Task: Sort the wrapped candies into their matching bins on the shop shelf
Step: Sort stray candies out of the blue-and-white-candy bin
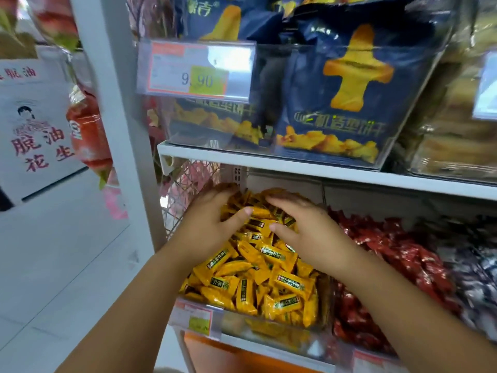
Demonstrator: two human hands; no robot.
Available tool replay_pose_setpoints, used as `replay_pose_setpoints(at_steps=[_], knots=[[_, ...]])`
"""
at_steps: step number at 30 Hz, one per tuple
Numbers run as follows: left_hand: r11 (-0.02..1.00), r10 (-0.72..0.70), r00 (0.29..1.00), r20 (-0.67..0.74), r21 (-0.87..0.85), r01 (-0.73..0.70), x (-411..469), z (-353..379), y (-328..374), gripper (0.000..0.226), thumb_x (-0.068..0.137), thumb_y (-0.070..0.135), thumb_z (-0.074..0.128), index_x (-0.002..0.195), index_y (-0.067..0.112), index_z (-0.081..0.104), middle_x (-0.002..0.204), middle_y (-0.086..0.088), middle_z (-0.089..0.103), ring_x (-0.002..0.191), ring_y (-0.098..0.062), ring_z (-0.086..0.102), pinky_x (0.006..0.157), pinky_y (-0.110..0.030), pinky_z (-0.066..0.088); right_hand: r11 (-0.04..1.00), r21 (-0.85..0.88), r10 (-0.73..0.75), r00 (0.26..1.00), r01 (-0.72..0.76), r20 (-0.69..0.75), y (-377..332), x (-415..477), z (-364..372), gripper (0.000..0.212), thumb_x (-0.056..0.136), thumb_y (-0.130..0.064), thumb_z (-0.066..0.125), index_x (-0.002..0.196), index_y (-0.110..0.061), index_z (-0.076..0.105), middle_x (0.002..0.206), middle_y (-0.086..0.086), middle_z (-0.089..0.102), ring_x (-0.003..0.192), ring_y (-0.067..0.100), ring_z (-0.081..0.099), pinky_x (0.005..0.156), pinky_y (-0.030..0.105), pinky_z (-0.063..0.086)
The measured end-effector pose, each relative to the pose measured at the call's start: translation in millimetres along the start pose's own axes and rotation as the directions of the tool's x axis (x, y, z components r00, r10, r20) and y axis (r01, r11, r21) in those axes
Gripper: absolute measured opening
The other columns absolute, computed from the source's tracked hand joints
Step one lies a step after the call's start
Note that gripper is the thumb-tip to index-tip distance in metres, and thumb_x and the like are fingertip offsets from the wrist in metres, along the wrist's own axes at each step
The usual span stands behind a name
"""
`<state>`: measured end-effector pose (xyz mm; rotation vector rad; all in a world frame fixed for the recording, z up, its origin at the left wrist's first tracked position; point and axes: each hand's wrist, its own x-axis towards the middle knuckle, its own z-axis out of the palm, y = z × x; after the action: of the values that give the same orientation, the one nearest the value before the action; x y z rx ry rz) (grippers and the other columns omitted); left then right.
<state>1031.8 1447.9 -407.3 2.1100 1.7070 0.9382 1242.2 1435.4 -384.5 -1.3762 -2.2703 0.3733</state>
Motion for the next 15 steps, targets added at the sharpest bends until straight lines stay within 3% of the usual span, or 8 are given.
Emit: replay_pose_setpoints(at_steps=[3, 7, 11, 15], knots=[[0.997, 0.052, 0.996, -0.068, 0.057, -0.048, -13.0, -2.1, 30.1, 0.051, 0.090, 0.056, 0.053, 0.135, 0.031, 0.053, 0.129, 0.004, 0.054, 0.125, -0.017, 0.044, 0.100, -0.030, 0.037, 1.000, 0.009, 0.002, 0.999, -0.001, -0.034, 12.1, -29.0, -17.8, 0.045, 0.096, -0.033, 0.055, 0.141, -0.036, 0.045, 0.148, -0.012, 0.039, 0.137, 0.006, 0.033, 0.115, 0.026, 0.026], [0.977, 0.212, 0.977, -0.029, 0.020, -0.211, -36.8, 12.6, 92.1, 0.039, 0.091, 0.047, 0.055, 0.128, 0.035, 0.058, 0.123, 0.014, 0.054, 0.122, -0.008, 0.043, 0.093, -0.020, 0.032, 0.997, -0.017, 0.077, 0.987, -0.080, -0.139, 41.5, -79.8, -59.0, 0.037, 0.094, -0.027, 0.059, 0.131, -0.034, 0.057, 0.126, -0.018, 0.047, 0.123, 0.000, 0.042, 0.103, 0.008, 0.024], [0.930, 0.368, 0.919, 0.143, -0.056, -0.363, -59.2, 54.9, 160.2, 0.041, 0.087, 0.060, 0.045, 0.120, 0.040, 0.060, 0.114, 0.022, 0.057, 0.111, 0.002, 0.049, 0.094, -0.015, 0.037, 0.974, -0.075, 0.201, 0.966, -0.215, -0.165, 87.8, -139.7, -108.8, 0.034, 0.093, -0.024, 0.060, 0.126, -0.034, 0.059, 0.124, -0.015, 0.050, 0.118, 0.003, 0.048, 0.101, 0.015, 0.032], [0.925, 0.374, 0.855, 0.359, -0.084, -0.370, -79.1, 111.5, 209.8, 0.037, 0.083, 0.069, 0.047, 0.107, 0.041, 0.048, 0.091, 0.022, 0.056, 0.086, 0.002, 0.055, 0.081, -0.031, 0.050, 0.875, -0.099, 0.477, 0.879, -0.473, 0.014, 133.7, -207.2, -158.6, 0.027, 0.094, -0.035, 0.058, 0.119, -0.047, 0.055, 0.123, -0.020, 0.053, 0.103, 0.001, 0.053, 0.086, 0.021, 0.041]])
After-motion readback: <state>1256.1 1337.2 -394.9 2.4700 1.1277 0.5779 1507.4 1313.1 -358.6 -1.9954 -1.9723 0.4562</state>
